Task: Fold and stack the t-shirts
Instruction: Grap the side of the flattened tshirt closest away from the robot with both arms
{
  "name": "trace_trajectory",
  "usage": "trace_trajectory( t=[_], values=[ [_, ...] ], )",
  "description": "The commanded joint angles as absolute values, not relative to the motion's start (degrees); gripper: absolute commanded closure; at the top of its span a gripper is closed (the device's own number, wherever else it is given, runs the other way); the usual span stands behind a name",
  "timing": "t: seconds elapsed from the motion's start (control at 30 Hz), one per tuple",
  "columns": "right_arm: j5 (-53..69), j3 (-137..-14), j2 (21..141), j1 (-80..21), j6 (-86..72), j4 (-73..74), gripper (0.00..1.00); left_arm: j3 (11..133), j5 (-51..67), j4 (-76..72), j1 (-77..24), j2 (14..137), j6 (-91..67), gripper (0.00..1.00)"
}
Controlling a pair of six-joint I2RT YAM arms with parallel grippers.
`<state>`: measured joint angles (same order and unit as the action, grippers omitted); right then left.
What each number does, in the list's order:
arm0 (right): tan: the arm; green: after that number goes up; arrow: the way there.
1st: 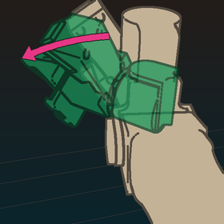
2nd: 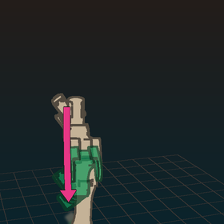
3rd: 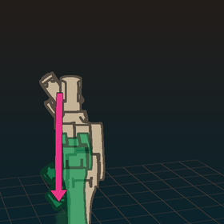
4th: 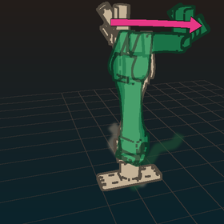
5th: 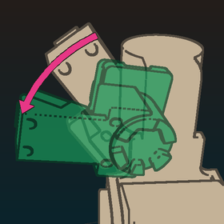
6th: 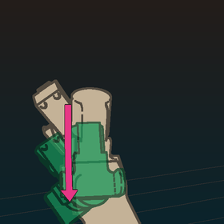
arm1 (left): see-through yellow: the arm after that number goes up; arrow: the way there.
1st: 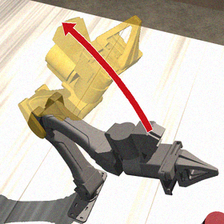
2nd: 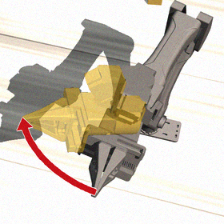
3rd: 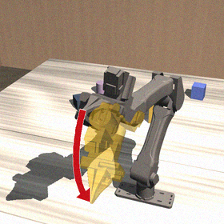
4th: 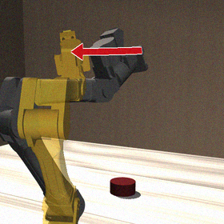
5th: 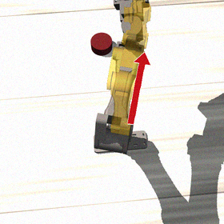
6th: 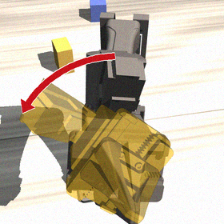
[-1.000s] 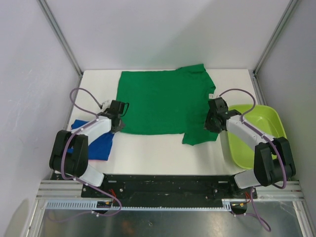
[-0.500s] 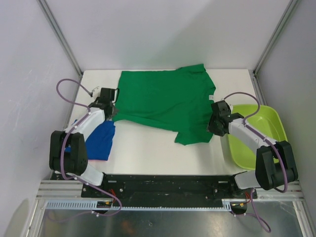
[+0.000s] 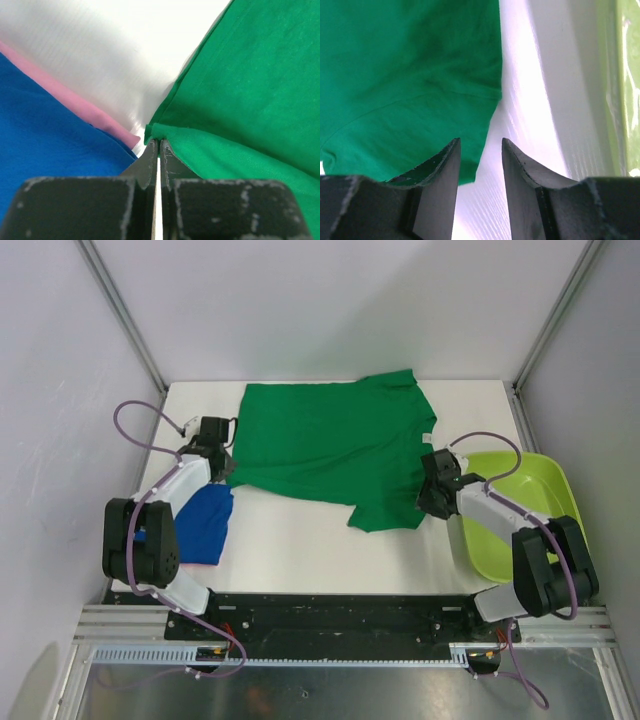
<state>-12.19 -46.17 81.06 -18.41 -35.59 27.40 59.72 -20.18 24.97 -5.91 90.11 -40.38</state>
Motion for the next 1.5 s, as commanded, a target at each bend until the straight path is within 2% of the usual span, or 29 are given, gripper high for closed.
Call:
trace_trajectory(
  t=[0.0, 0.27, 0.37, 0.47, 0.63, 0.7, 1.07, 1.3, 1.47],
  values=[
    [-16.3, -45.6, 84.3, -18.6, -37.4, 21.5, 0.57, 61.5, -20.0, 24.9, -5.7, 89.4, -39.1, 1.0],
    [-19.1, -45.2, 87.6, -18.3, -37.8, 17.5, 0.59, 60.3, -20.0, 25.0, -5.7, 88.8, -38.8, 1.0],
    [-20.3, -45.2, 87.9, -18.4, -38.1, 16.9, 0.65, 59.8, -20.0, 25.0, -5.7, 88.5, -38.7, 1.0],
    [-21.0, -45.3, 87.6, -18.4, -38.1, 16.6, 0.74, 59.4, -20.2, 24.9, -5.7, 88.4, -38.5, 1.0],
    [-22.1, -45.7, 83.8, -18.3, -37.9, 19.0, 0.96, 58.7, -20.4, 25.1, -5.7, 88.1, -38.2, 1.0],
    [-22.5, -46.4, 81.2, -18.3, -37.7, 21.8, 0.99, 58.2, -20.7, 25.4, -5.7, 87.9, -38.0, 1.0],
    [-22.1, -47.6, 69.1, -17.0, -37.0, 32.2, 1.0, 53.2, -20.5, 26.5, -5.6, 84.9, -37.9, 1.0],
    [-20.0, -50.2, 69.9, -15.1, -36.0, 31.5, 1.0, 56.9, -17.4, 26.4, -5.7, 85.9, -35.1, 1.0],
    [-19.3, -57.2, 75.4, -14.2, -35.0, 30.0, 1.0, 64.4, -13.8, 26.3, -5.9, 90.8, -34.2, 1.0]
  ],
)
